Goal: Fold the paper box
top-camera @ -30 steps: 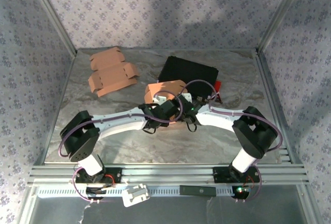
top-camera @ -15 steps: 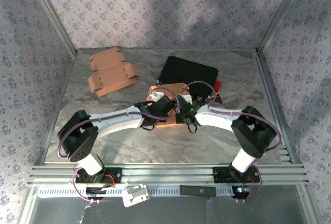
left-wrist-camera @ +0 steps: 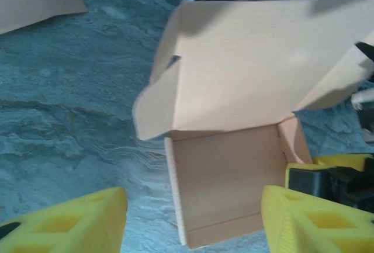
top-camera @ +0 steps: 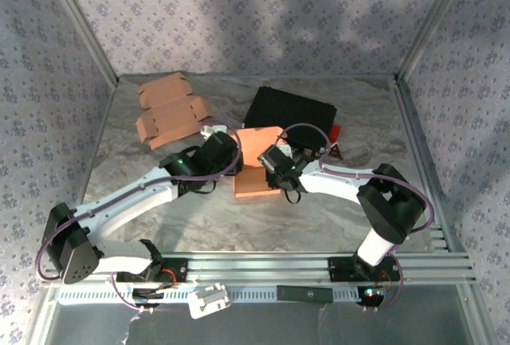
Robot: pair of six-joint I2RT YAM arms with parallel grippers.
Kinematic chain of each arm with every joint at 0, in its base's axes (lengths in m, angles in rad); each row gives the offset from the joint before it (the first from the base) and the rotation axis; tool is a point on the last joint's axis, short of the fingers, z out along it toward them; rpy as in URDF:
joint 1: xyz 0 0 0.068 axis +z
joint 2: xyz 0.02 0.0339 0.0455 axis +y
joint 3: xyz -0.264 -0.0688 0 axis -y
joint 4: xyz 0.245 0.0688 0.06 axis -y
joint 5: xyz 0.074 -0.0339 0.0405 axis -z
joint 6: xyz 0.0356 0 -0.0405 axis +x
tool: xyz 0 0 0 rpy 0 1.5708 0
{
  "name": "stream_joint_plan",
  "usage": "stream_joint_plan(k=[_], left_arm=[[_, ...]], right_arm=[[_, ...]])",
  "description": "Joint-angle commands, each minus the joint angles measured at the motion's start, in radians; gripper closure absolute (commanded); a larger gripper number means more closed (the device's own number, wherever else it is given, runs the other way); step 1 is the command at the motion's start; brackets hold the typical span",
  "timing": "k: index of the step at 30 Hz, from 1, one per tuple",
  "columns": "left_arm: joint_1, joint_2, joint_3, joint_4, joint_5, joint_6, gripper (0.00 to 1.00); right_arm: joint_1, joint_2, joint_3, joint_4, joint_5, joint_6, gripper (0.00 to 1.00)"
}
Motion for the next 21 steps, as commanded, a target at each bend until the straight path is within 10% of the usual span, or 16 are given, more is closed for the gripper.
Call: stream_joint_plan(k=[1, 12, 21], left_arm=[[0.075, -0.043, -0.035, -0.044, 0.145, 0.11, 0.4], [0.287, -0.052, -0.04, -0.055, 0.368, 0.336, 0.41], [0.359, 0.145, 0.127, -0.137, 0.497, 0.538, 0.43]], right_arm=[[-0.001, -0.052, 0.02, -0.043, -0.007, 0.018, 0.54], [-0.049, -0.262, -0.014, -0.072, -0.019, -0.116, 0.47], [-0.282, -0.251, 0.069, -0.063, -0.366, -0.498, 0.46]])
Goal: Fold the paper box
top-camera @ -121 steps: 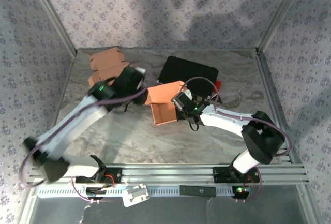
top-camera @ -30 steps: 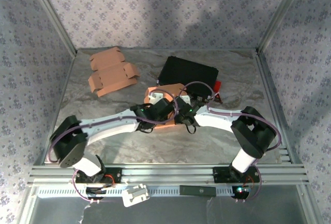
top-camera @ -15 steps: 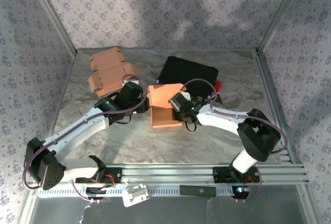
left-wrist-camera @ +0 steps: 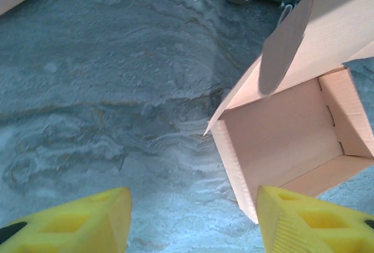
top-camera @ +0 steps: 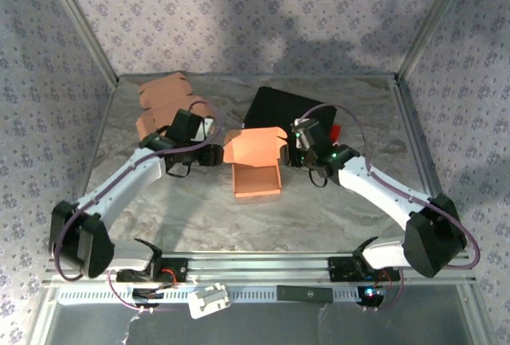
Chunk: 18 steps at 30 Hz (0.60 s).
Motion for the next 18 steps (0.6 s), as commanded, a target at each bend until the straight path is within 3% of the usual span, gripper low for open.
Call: stream_joint_plan(k=[1, 8, 18], left_arm=[[0.007, 0.061, 0.071, -0.043, 0.066, 0.112, 0.43], [0.008, 0.146, 0.114, -0.034, 0.088, 0.165, 0.43], [0.009, 0.233, 0.19, -0.075, 0.122, 0.182, 0.48]], right_arm=[[-0.041, 0.064, 0.075, -0.041, -0.166, -0.21, 0.46], [-0.08, 0.161, 0.163, -0.046, -0.241, -0.322, 0.44], [-0.106, 0.238, 0.251, -0.101, -0.275, -0.367, 0.53]])
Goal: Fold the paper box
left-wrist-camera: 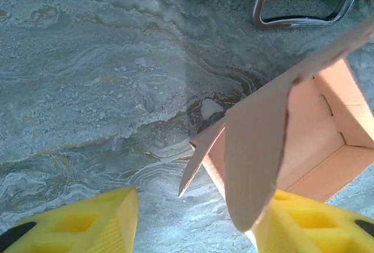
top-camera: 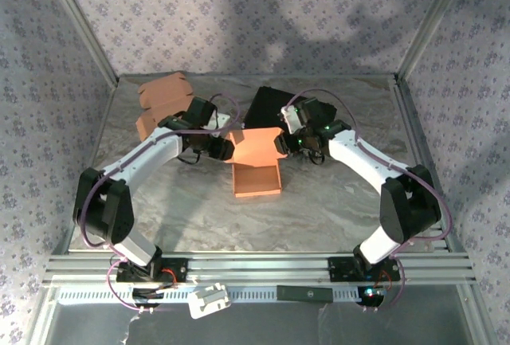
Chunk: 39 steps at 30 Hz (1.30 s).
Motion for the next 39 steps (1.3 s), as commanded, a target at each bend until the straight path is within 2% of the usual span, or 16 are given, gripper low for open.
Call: stream_joint_plan(k=[1, 16, 20, 24, 26, 29, 35, 39], left_arm=[[0.009, 0.021, 0.041, -0.042, 0.025, 0.026, 0.49], [0.004, 0.038, 0.05, -0.039, 0.027, 0.004, 0.69], [-0.005, 0.04, 0.055, -0.036, 0.01, -0.011, 0.76], [-0.012, 0.04, 0.057, -0.032, -0.018, -0.037, 0.88], [-0.014, 0.039, 0.058, -0.027, -0.029, -0.05, 0.94], [-0.019, 0.029, 0.05, -0.019, -0.043, -0.069, 0.96], [-0.023, 0.016, 0.048, -0.02, -0.05, -0.067, 0.98], [-0.023, 0.02, 0.056, -0.022, -0.054, -0.056, 0.99]], right_arm=[[-0.005, 0.004, 0.029, -0.033, -0.044, -0.033, 0.55], [0.002, 0.025, 0.039, -0.025, -0.041, -0.012, 0.72], [0.011, 0.02, 0.038, -0.026, -0.029, -0.002, 0.77], [0.02, 0.013, 0.035, -0.025, -0.009, 0.007, 0.83], [0.024, 0.013, 0.036, -0.023, -0.006, 0.013, 0.84], [0.038, 0.012, 0.036, -0.019, 0.006, 0.021, 0.83], [0.046, 0.013, 0.026, 0.001, 0.032, 0.028, 0.68], [0.031, 0.018, 0.031, 0.003, 0.008, 0.01, 0.68]])
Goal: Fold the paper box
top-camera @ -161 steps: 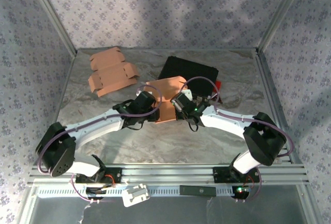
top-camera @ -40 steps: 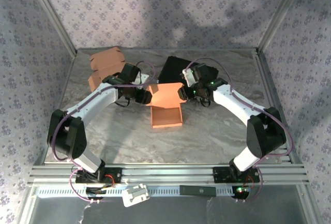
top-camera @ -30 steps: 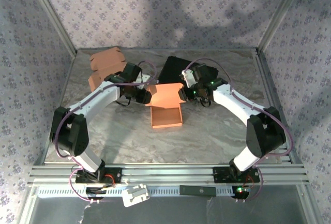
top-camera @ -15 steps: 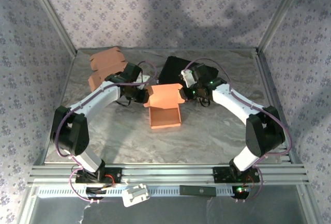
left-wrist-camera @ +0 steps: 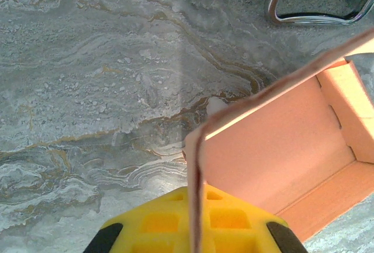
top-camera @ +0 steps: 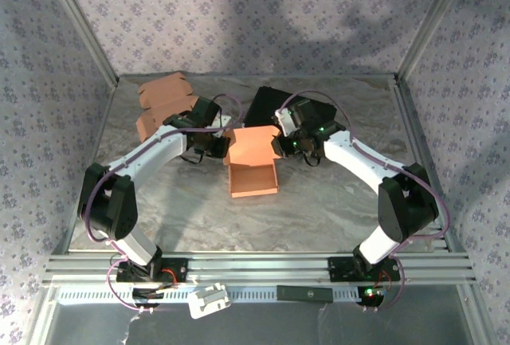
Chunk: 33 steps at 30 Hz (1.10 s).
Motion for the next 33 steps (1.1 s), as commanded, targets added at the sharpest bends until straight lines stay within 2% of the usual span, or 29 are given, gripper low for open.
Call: stream_joint_plan(k=[1, 10, 14, 19, 22, 33], left_arm=[[-0.007, -0.018, 0.037, -0.005, -0.021, 0.004, 1.0], [-0.007, -0.012, 0.052, -0.013, -0.02, 0.012, 1.0], [-0.006, -0.008, 0.061, -0.033, -0.016, 0.034, 1.0], [-0.007, -0.006, 0.072, -0.05, -0.018, 0.067, 1.0], [-0.007, 0.01, 0.084, -0.057, -0.019, 0.088, 1.0], [0.005, 0.089, 0.162, -0.11, -0.025, 0.19, 1.0]], right_arm=[[-0.011, 0.005, 0.026, 0.001, -0.01, -0.013, 0.69], [-0.011, 0.031, 0.046, 0.001, -0.027, -0.028, 0.68], [-0.042, 0.024, 0.046, 0.009, -0.01, -0.04, 0.56], [-0.118, -0.011, 0.043, 0.016, -0.2, -0.092, 0.44], [-0.126, 0.03, 0.088, -0.036, -0.268, -0.159, 0.42], [-0.133, 0.153, 0.186, -0.068, -0.251, -0.232, 0.44]])
